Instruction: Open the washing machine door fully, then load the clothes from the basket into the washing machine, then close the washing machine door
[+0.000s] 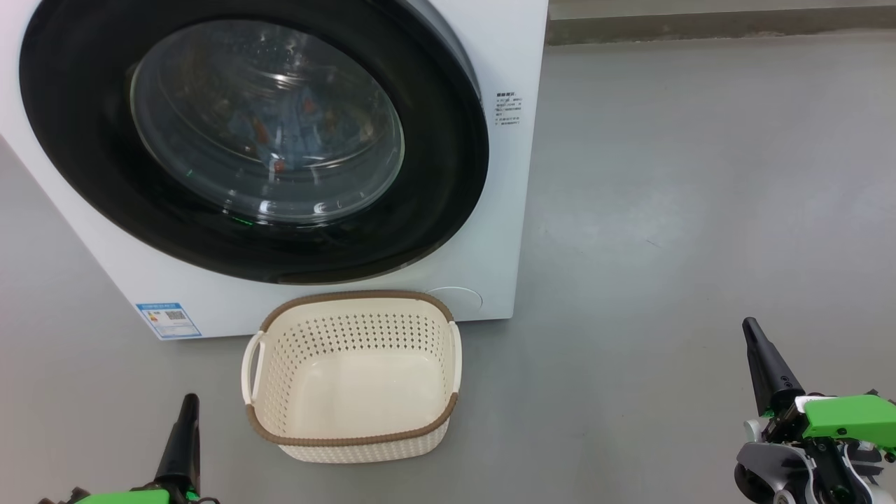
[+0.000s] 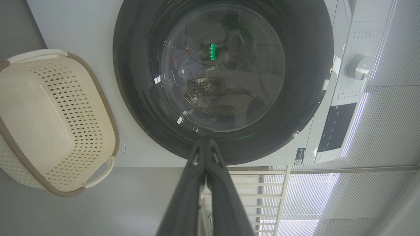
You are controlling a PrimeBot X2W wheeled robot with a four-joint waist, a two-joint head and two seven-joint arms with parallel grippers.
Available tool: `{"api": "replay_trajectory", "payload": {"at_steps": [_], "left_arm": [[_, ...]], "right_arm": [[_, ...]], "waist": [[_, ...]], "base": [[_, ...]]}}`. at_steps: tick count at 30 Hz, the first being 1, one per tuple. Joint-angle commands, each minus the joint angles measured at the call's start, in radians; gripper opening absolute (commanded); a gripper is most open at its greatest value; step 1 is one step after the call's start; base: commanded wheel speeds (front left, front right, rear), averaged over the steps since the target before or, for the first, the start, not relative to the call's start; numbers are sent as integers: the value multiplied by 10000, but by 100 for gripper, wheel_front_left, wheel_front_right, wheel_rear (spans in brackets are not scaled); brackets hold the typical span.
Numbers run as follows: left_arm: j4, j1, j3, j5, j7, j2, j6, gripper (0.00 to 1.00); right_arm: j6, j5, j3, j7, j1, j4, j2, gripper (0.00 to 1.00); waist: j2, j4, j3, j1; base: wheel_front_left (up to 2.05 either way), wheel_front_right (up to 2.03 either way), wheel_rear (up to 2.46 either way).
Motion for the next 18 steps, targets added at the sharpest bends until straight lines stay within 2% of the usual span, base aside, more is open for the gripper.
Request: {"api": "replay_trajectory", "payload": {"at_steps": [1,18], "left_arm": [[-308,-460,328,-77,72,87,2,0],[-309,-459,327,-78,71,87,2,0]], "right_arm": [[17,8,181,80,-56,-306,-86,0],[17,7,180,80,-56,-306,-85,0]], "waist": [[0,0,0,0],[0,0,0,0]], "base": [[0,0,0],[0,0,0]]}}
